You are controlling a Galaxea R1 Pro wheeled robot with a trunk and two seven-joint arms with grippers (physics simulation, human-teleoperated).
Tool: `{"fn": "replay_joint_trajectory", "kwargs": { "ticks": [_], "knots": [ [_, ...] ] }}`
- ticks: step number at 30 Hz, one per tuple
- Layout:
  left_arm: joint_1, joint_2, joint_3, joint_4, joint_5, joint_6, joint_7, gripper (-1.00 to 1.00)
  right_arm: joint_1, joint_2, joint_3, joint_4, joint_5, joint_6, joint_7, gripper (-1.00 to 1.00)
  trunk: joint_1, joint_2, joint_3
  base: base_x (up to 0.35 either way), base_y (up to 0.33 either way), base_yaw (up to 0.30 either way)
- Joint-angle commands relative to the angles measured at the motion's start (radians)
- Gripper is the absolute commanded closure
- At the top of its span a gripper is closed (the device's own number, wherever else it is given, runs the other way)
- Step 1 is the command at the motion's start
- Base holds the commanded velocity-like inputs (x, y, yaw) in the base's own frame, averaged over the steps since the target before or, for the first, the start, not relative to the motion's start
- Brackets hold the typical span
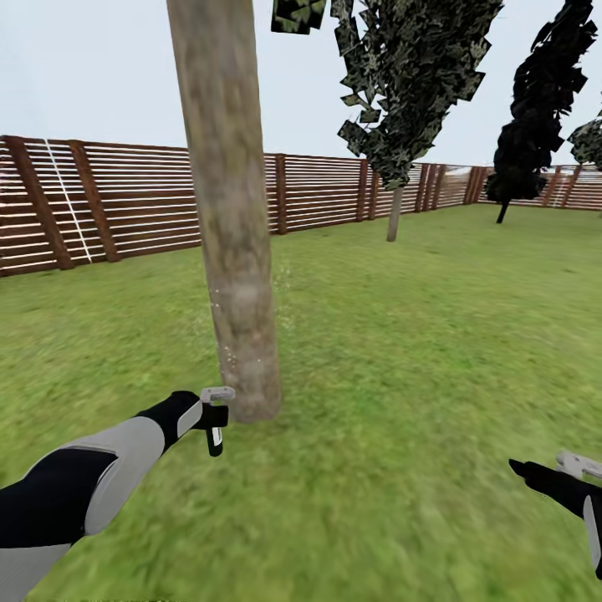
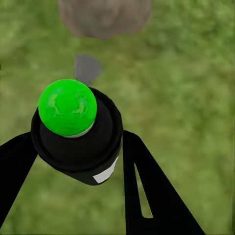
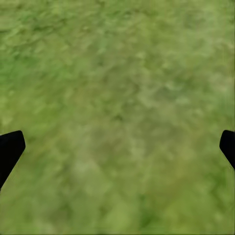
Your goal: In the garden, pick up the pesticide atomizer on the floor and spray pesticide onto both trees until each tree trunk is fully covered.
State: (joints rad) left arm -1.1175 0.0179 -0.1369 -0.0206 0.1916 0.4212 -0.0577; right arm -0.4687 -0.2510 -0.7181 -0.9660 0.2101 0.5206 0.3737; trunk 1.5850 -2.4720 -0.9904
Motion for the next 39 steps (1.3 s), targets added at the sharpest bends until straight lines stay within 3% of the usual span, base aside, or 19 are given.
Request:
{"fn": "replay_joint_trajectory", "kwargs": {
  "ticks": [1, 13, 17, 20, 21, 22, 25, 29, 31, 33, 39],
  "knots": [
    [-0.001, 0.000, -0.009, -0.001, 0.009, 0.005, -0.002, 1.00, -0.001, 0.000, -0.003, -0.001, 0.011, 0.002, 0.009, -1.00, 0.000, 0.000, -0.001, 0.076, -0.319, 0.248],
    [-0.001, -0.001, -0.009, -0.001, 0.010, 0.005, -0.001, 1.00, -0.001, 0.001, -0.002, 0.000, 0.011, 0.002, 0.008, -1.00, 0.000, 0.000, -0.001, 0.008, -0.325, 0.243],
    [-0.001, -0.012, -0.009, -0.002, 0.009, 0.003, -0.001, 1.00, -0.001, 0.000, -0.003, 0.000, 0.010, 0.001, 0.007, -1.00, 0.000, 0.000, -0.001, 0.000, -0.186, 0.047],
    [-0.001, -0.003, -0.007, -0.021, 0.006, 0.008, -0.001, 1.00, -0.001, 0.000, -0.003, 0.001, 0.010, 0.001, 0.007, -1.00, 0.000, 0.000, -0.001, 0.000, -0.012, 0.002],
    [-0.001, 0.010, -0.007, -0.053, 0.005, 0.026, 0.000, 1.00, -0.001, 0.000, -0.002, 0.001, 0.010, 0.000, 0.007, -1.00, 0.000, 0.000, -0.001, 0.000, -0.003, 0.001],
    [-0.002, 0.033, -0.007, -0.127, 0.003, 0.123, 0.000, 1.00, -0.001, 0.000, -0.002, 0.001, 0.010, -0.009, 0.007, -1.00, 0.000, 0.000, -0.001, 0.000, 0.000, 0.000],
    [-0.002, 0.082, -0.007, -0.324, 0.002, 0.328, -0.002, 1.00, -0.001, 0.000, -0.002, 0.001, 0.010, -0.048, 0.007, -1.00, 0.000, 0.000, -0.001, 0.000, 0.000, 0.000],
    [-0.010, 0.094, -0.007, -0.389, 0.002, 0.424, -0.002, 1.00, -0.001, 0.000, -0.001, 0.001, 0.011, -0.058, 0.008, -1.00, 0.000, 0.000, -0.001, 0.000, 0.000, 0.000],
    [-0.016, 0.093, -0.007, -0.479, 0.002, 0.531, -0.002, 1.00, -0.001, 0.000, -0.002, 0.001, 0.010, -0.058, 0.008, -1.00, 0.000, 0.000, -0.001, 0.000, 0.000, 0.000],
    [-0.022, 0.086, -0.007, -0.529, 0.002, 0.555, -0.001, 1.00, -0.001, 0.000, -0.002, 0.001, 0.010, -0.058, 0.009, -1.00, 0.000, 0.000, -0.001, 0.000, 0.000, 0.000],
    [-0.106, 0.079, -0.007, -0.539, 0.004, 0.568, -0.001, 1.00, -0.001, 0.000, -0.003, 0.001, 0.010, -0.059, 0.010, -1.00, 0.000, 0.000, -0.001, 0.000, 0.000, 0.000]
  ]
}}
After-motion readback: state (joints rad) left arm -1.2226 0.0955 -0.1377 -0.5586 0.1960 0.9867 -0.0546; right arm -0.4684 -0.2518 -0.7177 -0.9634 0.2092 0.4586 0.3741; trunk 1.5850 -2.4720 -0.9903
